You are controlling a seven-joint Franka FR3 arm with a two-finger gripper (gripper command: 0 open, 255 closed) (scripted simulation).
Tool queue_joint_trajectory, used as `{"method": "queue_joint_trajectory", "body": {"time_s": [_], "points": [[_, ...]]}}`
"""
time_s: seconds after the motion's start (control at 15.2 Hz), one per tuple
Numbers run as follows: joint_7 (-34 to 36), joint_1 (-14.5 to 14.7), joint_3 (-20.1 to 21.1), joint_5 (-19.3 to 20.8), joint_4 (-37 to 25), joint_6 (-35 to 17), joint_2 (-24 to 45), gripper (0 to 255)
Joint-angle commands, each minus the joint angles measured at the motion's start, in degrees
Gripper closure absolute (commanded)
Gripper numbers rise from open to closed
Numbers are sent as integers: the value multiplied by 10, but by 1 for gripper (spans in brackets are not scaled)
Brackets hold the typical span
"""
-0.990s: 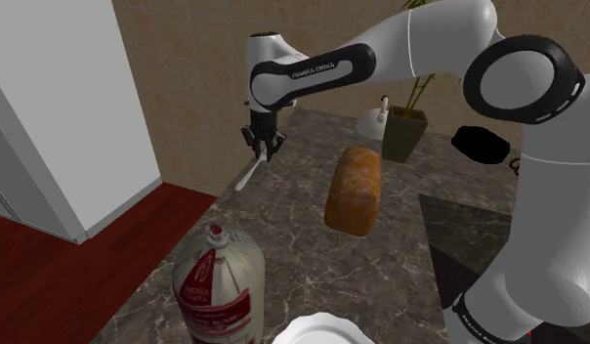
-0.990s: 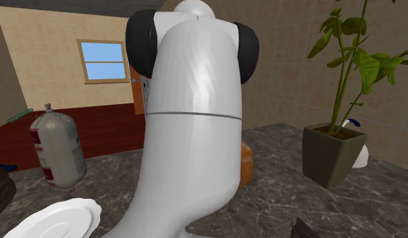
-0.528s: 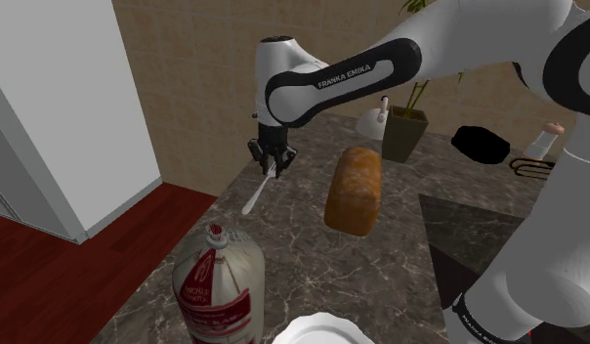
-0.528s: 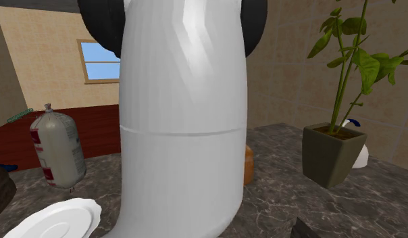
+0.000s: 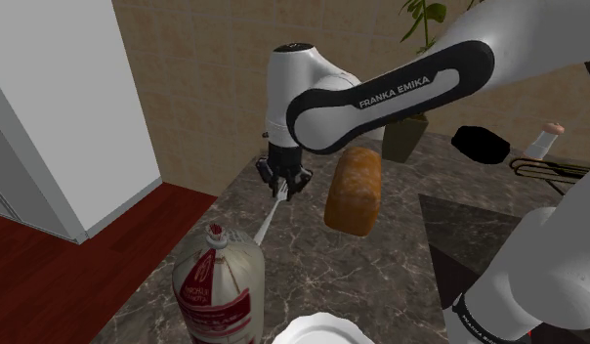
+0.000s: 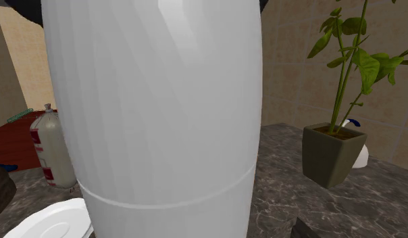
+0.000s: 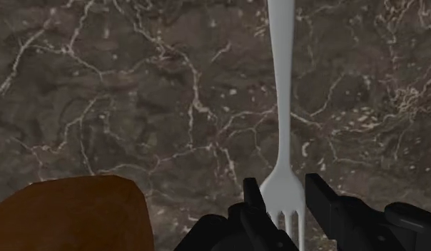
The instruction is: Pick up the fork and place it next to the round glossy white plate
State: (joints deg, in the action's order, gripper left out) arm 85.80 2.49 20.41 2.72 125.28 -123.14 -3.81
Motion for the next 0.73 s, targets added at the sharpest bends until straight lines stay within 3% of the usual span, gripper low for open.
{"method": "queue_joint_trajectory", "body": {"time_s": [0.0, 0.66], "points": [[11, 10, 9, -15, 38, -4, -36, 255], [71, 74, 56, -86, 160, -3, -165, 255]]}}
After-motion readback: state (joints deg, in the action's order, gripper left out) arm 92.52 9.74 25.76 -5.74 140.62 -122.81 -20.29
